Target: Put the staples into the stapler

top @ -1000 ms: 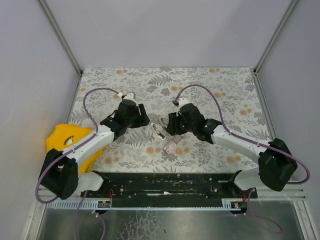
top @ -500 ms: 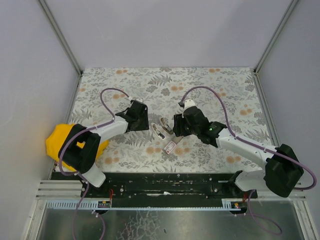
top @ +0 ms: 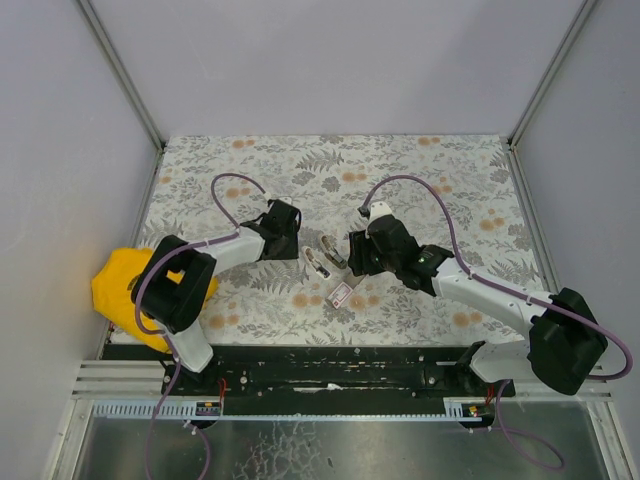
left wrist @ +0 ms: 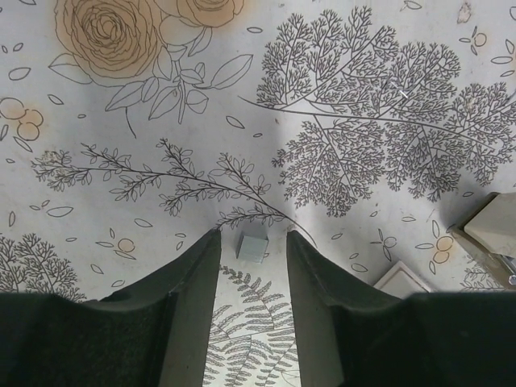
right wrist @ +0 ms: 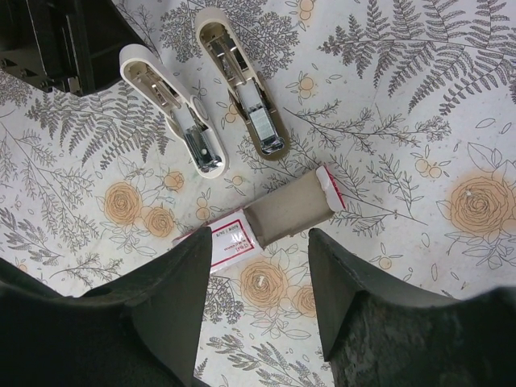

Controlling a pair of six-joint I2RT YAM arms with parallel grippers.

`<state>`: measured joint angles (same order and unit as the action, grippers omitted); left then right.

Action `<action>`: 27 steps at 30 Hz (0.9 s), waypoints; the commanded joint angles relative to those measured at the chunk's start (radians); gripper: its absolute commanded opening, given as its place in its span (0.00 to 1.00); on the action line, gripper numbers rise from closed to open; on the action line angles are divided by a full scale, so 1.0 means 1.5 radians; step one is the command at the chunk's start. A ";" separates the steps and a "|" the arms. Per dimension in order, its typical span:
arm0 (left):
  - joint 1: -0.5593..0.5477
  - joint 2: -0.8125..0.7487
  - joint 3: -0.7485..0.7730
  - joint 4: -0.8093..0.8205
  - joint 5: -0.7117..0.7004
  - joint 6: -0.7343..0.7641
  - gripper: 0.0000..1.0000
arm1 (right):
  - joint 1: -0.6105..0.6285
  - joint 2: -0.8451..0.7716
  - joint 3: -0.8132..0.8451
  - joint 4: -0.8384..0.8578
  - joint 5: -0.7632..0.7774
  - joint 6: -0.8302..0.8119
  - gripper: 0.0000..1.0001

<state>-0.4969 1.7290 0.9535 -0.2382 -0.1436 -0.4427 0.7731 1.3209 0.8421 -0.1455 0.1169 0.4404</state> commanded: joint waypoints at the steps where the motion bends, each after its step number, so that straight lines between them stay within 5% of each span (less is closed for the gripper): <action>1: 0.000 0.021 0.016 0.028 -0.025 0.020 0.35 | -0.005 -0.015 -0.002 0.006 0.024 -0.003 0.58; 18: -0.005 -0.022 -0.034 0.017 -0.002 -0.025 0.19 | -0.007 -0.019 -0.009 0.013 0.018 -0.011 0.58; 27: -0.069 -0.113 -0.139 -0.006 0.001 -0.150 0.19 | -0.007 -0.045 -0.034 0.029 0.011 -0.021 0.58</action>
<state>-0.5457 1.6127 0.8143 -0.2180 -0.1486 -0.5457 0.7708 1.3064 0.8028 -0.1440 0.1204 0.4271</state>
